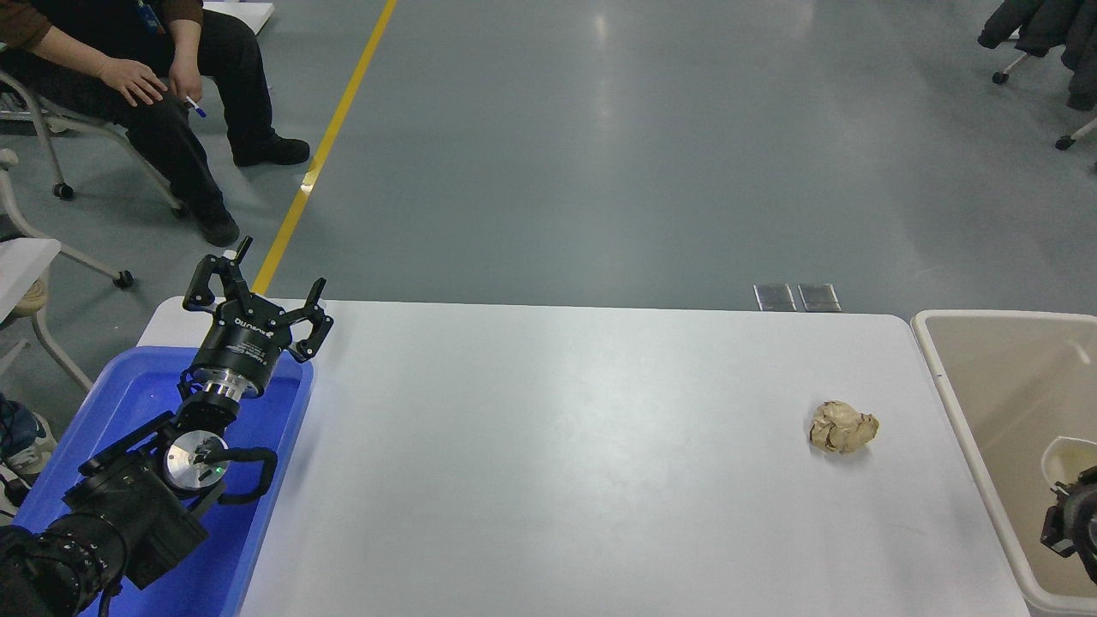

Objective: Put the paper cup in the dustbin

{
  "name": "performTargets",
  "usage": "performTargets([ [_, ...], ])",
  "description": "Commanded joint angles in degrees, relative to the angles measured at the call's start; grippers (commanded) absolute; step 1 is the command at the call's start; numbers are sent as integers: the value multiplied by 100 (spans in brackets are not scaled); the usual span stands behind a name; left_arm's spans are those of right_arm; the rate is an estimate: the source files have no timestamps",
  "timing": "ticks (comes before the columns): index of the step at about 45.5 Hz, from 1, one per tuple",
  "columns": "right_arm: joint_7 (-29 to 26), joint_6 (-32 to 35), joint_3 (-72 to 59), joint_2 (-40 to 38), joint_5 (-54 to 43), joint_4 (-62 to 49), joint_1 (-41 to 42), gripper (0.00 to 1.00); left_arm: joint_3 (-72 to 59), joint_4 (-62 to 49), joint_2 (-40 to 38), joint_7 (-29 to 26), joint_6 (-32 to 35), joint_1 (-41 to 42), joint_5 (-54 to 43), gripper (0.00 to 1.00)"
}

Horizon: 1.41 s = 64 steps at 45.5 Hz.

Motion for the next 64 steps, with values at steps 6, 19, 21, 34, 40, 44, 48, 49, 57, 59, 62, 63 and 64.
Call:
performTargets([
  [6,-19,-117,165,177,19,-10,14,98,0,0,0,0,0,0,0,100],
  [19,-11,-20,156,90,10,8,111,100,0,0,0,0,0,0,0,100],
  [21,-11,-12,139,37,1,8,137,100,0,0,0,0,0,0,0,100],
  [34,-19,744,77,-315,-69,26,576,100,0,0,0,0,0,0,0,100],
  [40,-11,1350,25,-323,-87,17,831,100,0,0,0,0,0,0,0,100],
  [44,-11,1640,-142,-332,-87,17,1025,100,0,0,0,0,0,0,0,100],
  [48,7,1886,-336,-359,-87,26,1235,100,0,0,0,0,0,0,0,100],
  [49,16,1957,-388,-359,-87,26,1288,100,0,0,0,0,0,0,0,100],
  [57,69,2352,-793,-332,-87,61,1772,100,0,0,0,0,0,0,0,100],
  [59,69,2440,-828,-315,-87,113,1877,100,0,0,0,0,0,0,0,100],
  [62,69,2467,-837,-288,-87,201,2070,100,0,0,0,0,0,0,0,100],
  [63,69,2476,-846,-288,-87,245,2141,100,0,0,0,0,0,0,0,100],
  [64,69,2476,-846,-288,-87,289,2202,100,0,0,0,0,0,0,0,100],
])
